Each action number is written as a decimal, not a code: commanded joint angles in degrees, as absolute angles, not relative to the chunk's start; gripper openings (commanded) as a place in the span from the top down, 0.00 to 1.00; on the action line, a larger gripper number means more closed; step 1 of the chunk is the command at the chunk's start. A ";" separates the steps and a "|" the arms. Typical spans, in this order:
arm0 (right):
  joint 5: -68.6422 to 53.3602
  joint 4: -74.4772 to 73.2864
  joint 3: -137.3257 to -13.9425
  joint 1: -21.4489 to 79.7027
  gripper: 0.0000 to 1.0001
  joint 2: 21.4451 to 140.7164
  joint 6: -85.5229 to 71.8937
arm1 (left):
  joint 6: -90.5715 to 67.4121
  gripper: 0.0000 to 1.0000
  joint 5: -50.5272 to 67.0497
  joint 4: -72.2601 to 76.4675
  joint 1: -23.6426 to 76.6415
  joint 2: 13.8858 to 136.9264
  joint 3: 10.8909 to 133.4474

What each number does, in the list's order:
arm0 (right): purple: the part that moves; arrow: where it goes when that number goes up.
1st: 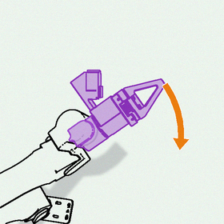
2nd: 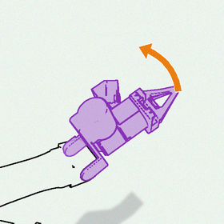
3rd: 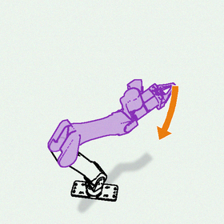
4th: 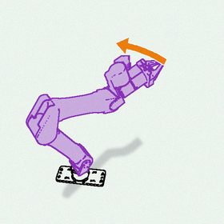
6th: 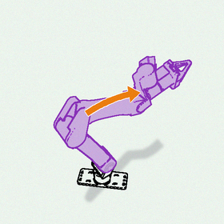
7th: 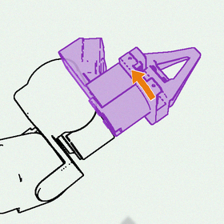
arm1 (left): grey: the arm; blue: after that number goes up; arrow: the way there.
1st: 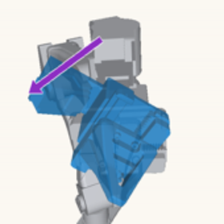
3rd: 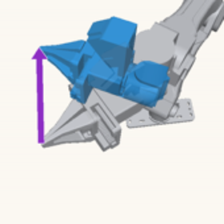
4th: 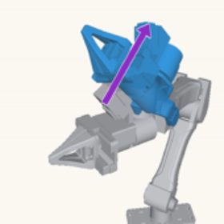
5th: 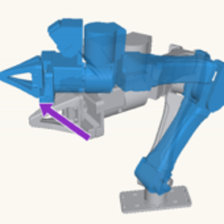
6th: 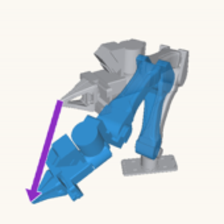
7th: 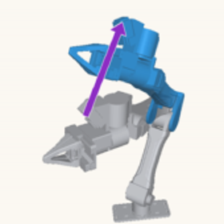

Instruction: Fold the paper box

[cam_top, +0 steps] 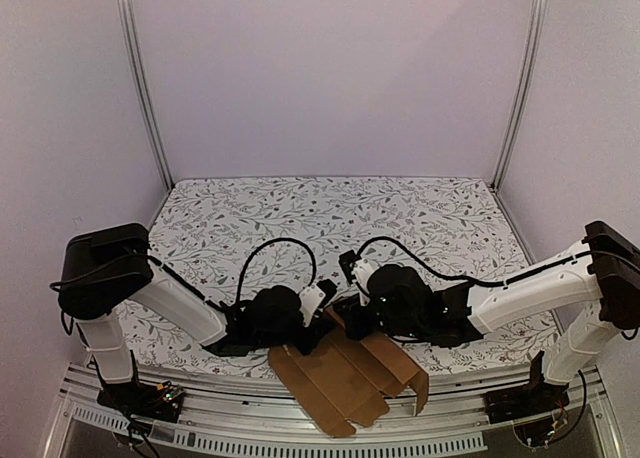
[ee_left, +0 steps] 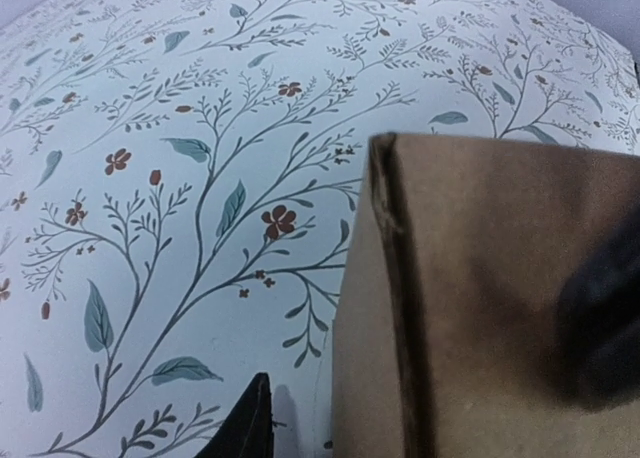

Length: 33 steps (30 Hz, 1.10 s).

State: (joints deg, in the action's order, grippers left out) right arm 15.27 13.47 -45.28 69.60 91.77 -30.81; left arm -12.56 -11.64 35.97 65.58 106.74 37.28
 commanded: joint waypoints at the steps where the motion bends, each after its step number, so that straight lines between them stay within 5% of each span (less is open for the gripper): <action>1: 15.95 11.43 -44.02 69.94 1.00 90.65 -30.96 | -12.60 0.72 -11.27 38.28 66.09 105.50 36.92; 10: 15.65 11.01 -44.71 70.00 1.00 91.05 -30.88 | -12.28 0.77 -9.95 39.73 66.10 105.28 37.16; 21: 15.29 10.72 -45.66 70.01 1.00 92.02 -30.67 | -12.05 1.00 -9.33 40.52 66.14 104.63 36.91; 26: 15.50 10.24 -46.15 70.00 1.00 91.64 -30.29 | -11.82 1.00 -9.78 40.24 66.17 104.30 36.83; 33: 18.46 3.35 -48.43 69.87 0.72 86.39 -26.88 | -13.25 1.00 -18.65 34.86 66.18 101.52 36.50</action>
State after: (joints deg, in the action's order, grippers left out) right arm 15.86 10.24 -46.76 69.71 90.85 -29.56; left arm -12.10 -12.03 37.21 65.60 105.03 37.21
